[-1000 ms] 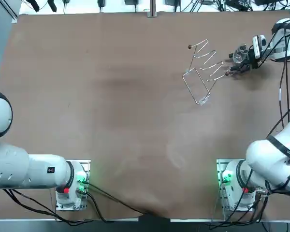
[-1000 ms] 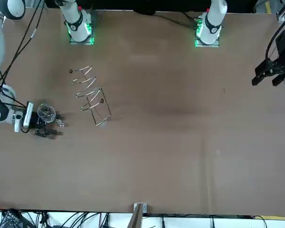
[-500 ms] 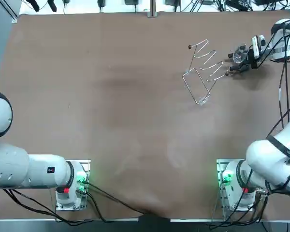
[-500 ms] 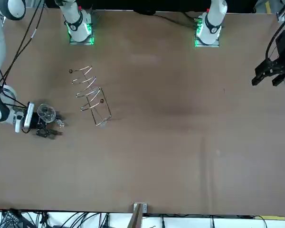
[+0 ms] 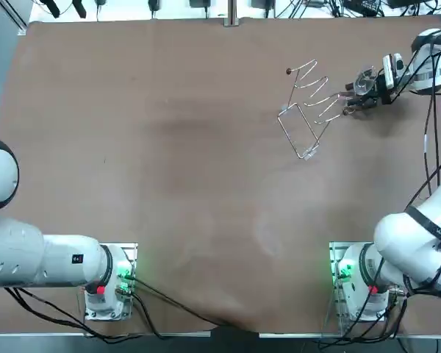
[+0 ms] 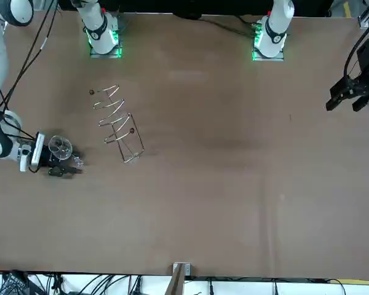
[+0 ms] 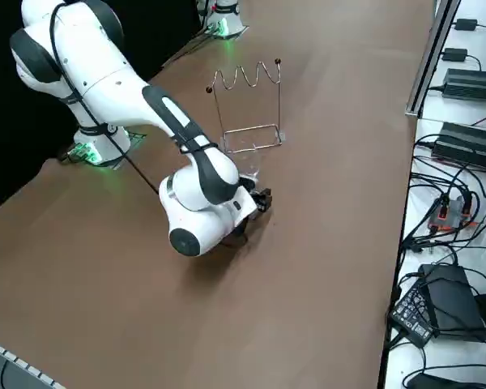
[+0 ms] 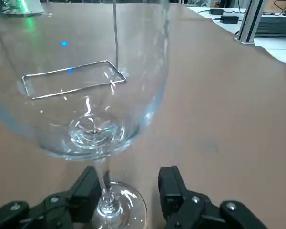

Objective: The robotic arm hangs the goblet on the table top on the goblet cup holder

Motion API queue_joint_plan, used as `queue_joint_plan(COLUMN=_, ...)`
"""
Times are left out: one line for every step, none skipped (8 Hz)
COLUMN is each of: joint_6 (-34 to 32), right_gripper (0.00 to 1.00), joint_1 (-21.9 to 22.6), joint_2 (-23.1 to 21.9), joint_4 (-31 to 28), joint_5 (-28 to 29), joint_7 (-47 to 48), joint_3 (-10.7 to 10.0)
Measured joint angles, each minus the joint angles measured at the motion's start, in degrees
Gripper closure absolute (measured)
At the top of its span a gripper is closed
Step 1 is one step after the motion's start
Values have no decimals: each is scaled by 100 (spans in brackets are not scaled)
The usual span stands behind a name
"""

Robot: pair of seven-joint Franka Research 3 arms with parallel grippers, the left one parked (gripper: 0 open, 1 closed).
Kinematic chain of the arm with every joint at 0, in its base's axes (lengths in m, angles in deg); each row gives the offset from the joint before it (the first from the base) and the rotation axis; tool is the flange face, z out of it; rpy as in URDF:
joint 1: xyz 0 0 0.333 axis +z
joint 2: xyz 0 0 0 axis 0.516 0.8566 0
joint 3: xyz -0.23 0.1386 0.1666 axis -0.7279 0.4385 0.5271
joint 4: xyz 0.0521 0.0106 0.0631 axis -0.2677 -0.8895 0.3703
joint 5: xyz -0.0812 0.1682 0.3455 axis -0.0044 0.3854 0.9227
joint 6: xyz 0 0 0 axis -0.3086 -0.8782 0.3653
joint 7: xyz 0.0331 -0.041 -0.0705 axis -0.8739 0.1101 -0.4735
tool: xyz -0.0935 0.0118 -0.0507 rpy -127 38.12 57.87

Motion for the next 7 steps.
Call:
queue_joint_plan(joint_6=0, right_gripper=37, joint_1=-5, joint_2=0, joint_4=0, joint_5=1, joint_7=0, joint_3=-1)
queue_joint_plan(joint_6=0, right_gripper=39, joint_1=-8, joint_2=1, joint_4=0, joint_5=2, joint_7=0, joint_3=-1)
queue_joint_plan(joint_6=0, right_gripper=42, joint_1=-11, joint_2=1, joint_4=-1, joint_5=2, joint_7=0, joint_3=-2)
queue_joint_plan(joint_6=0, right_gripper=48, joint_1=-15, joint_2=2, joint_4=-1, joint_5=4, joint_7=3, joint_3=-4)
queue_joint_plan(joint_6=-1, right_gripper=52, joint_1=-17, joint_2=3, joint_4=-5, joint_5=5, joint_7=5, joint_3=-4)
queue_joint_plan(joint_6=-1, right_gripper=56, joint_1=-24, joint_2=8, joint_4=-11, joint_5=10, joint_7=8, joint_3=-6)
queue_joint_plan(joint_6=-1, right_gripper=62, joint_1=-38, joint_2=15, joint_4=-20, joint_5=12, joint_7=8, joint_3=-11)
